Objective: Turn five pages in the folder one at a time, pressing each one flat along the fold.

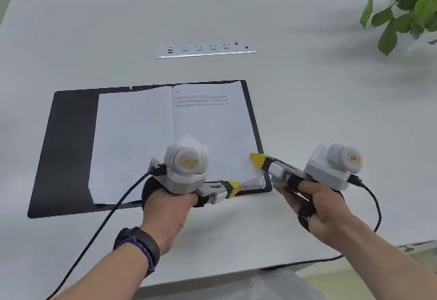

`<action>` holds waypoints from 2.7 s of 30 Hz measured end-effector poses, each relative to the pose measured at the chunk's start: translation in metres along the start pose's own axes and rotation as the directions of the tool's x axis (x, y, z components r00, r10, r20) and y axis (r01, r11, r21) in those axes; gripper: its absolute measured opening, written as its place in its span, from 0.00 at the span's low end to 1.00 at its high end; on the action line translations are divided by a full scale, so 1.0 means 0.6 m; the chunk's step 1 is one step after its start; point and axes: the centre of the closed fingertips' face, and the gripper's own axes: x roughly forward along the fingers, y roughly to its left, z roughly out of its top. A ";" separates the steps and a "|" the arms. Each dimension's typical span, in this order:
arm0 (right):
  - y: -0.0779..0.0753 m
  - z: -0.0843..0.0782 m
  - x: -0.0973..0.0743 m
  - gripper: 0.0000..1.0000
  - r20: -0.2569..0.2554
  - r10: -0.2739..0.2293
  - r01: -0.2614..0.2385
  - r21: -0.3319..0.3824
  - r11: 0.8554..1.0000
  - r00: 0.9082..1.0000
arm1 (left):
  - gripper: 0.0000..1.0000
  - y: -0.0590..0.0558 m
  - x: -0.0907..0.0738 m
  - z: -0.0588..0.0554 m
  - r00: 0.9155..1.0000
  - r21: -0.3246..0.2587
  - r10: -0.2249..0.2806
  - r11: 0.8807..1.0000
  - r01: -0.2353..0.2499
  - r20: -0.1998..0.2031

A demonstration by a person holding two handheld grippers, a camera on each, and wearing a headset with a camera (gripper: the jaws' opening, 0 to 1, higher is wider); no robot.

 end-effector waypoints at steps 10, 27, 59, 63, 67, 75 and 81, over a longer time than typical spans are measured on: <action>0.036 0.014 0.010 0.00 0.035 0.029 -0.028 -0.009 1.000 0.999 | 0.67 0.019 -0.045 -0.001 0.999 -0.002 0.041 0.999 -0.041 0.029; 0.111 0.022 0.049 0.00 0.063 0.087 -0.087 -0.012 0.996 0.994 | 0.68 0.061 -0.110 -0.004 0.992 -0.022 0.105 0.994 -0.104 0.070; 0.239 -0.034 0.133 0.00 -0.017 0.191 -0.192 -0.061 0.980 0.981 | 0.70 0.170 -0.267 -0.071 0.958 -0.110 0.265 0.961 -0.253 0.110; 0.254 -0.044 0.143 0.00 -0.027 0.201 -0.202 -0.063 0.977 0.979 | 0.70 0.185 -0.284 -0.081 0.953 -0.127 0.282 0.955 -0.268 0.113; 0.268 -0.053 0.156 0.00 -0.040 0.211 -0.213 -0.063 0.975 0.977 | 0.70 0.198 -0.302 -0.088 0.947 -0.141 0.300 0.949 -0.283 0.117; 0.296 -0.076 0.178 0.00 -0.069 0.231 -0.235 -0.064 0.970 0.971 | 0.71 0.232 -0.336 -0.102 0.936 -0.145 0.330 0.939 -0.312 0.123; 0.311 -0.091 0.194 0.00 -0.094 0.242 -0.248 -0.065 0.967 0.966 | 0.71 0.254 -0.360 -0.112 0.927 -0.157 0.352 0.930 -0.331 0.128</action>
